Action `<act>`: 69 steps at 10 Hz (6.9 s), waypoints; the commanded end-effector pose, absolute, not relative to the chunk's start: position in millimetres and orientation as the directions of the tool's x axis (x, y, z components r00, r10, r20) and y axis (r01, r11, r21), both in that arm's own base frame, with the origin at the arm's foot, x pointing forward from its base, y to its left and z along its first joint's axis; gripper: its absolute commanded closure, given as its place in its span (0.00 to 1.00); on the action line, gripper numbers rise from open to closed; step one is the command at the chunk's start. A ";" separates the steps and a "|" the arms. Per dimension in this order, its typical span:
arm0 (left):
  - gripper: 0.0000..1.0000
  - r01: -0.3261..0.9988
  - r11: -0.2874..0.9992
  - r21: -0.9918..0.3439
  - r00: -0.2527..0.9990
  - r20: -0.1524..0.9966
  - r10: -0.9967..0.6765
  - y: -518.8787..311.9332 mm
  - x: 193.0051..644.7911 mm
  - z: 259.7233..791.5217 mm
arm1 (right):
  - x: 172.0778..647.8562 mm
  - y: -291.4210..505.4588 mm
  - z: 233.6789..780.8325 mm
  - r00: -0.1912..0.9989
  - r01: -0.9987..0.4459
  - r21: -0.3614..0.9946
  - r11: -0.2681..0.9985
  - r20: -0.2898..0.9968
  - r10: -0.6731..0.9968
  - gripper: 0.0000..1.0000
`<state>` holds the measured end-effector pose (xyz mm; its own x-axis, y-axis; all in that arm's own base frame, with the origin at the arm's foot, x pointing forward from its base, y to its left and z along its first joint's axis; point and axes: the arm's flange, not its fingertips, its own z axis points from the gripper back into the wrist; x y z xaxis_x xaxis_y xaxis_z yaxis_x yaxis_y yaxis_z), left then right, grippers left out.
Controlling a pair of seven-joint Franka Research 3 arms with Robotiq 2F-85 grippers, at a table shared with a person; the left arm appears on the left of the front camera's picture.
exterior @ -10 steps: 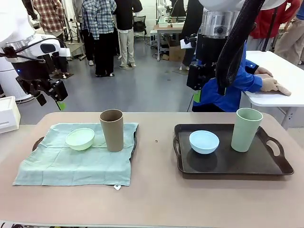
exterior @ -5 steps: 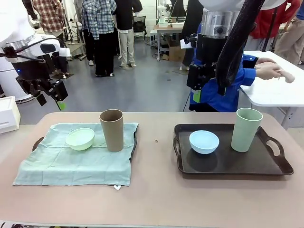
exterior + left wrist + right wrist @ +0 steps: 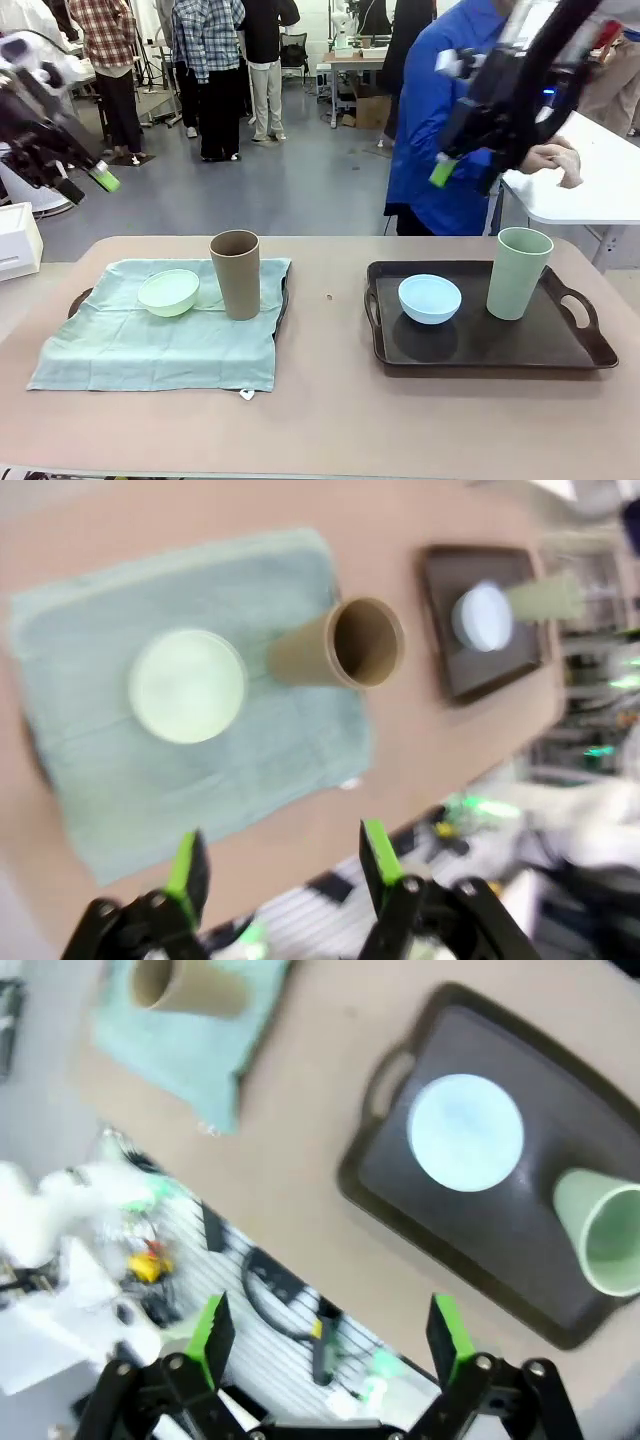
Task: Set up a tray with a mat and arrange the tableware.
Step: Pick up the Picnic Bowl and Reusable plastic cup from the Handle tray in front of the human's position and hold them in the air.
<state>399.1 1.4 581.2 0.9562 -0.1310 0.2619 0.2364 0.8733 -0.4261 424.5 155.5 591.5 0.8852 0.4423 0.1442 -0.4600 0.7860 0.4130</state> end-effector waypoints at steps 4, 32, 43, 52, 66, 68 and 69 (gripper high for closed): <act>0.21 0.186 0.401 -0.897 0.977 0.213 0.024 76.4 383.8 567.9 | 361.7 21.8 518.5 0.900 -0.435 0.866 0.247 0.424 0.099 0.00; 0.21 -0.034 0.256 -0.966 0.982 0.015 0.189 136.5 343.4 520.5 | 324.8 -52.6 478.0 0.924 -0.330 0.918 0.219 0.362 -0.122 0.00; 0.21 -0.019 0.423 -0.906 0.981 0.064 0.182 120.7 339.7 548.4 | 339.1 -70.2 502.8 0.875 -0.453 0.827 0.334 0.484 -0.012 0.00; 0.21 0.065 0.977 -0.205 0.964 0.266 -0.008 -156.1 340.0 667.0 | 429.3 -171.3 547.3 0.514 -0.643 0.747 -0.169 0.584 0.628 0.00; 0.21 0.166 0.956 -0.241 0.960 0.262 -0.100 -284.4 348.3 646.1 | 467.1 -147.5 480.5 0.282 -0.918 0.391 -0.071 0.765 0.579 0.00; 0.21 0.169 0.964 -0.207 0.952 0.287 -0.106 -332.1 351.5 648.1 | 474.0 -163.2 472.5 0.121 -0.988 0.154 0.014 0.718 0.686 0.00; 0.21 0.156 0.966 -0.204 0.947 0.309 -0.088 -355.5 353.5 650.3 | 476.8 -170.4 468.5 0.097 -0.995 0.089 0.048 0.690 0.717 0.00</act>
<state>342.9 -335.6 640.1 0.9507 -0.1218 0.2851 0.1938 0.9513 -0.2398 489.0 -172.5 485.6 0.1121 0.6925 0.7127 -0.9854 -0.0152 0.1698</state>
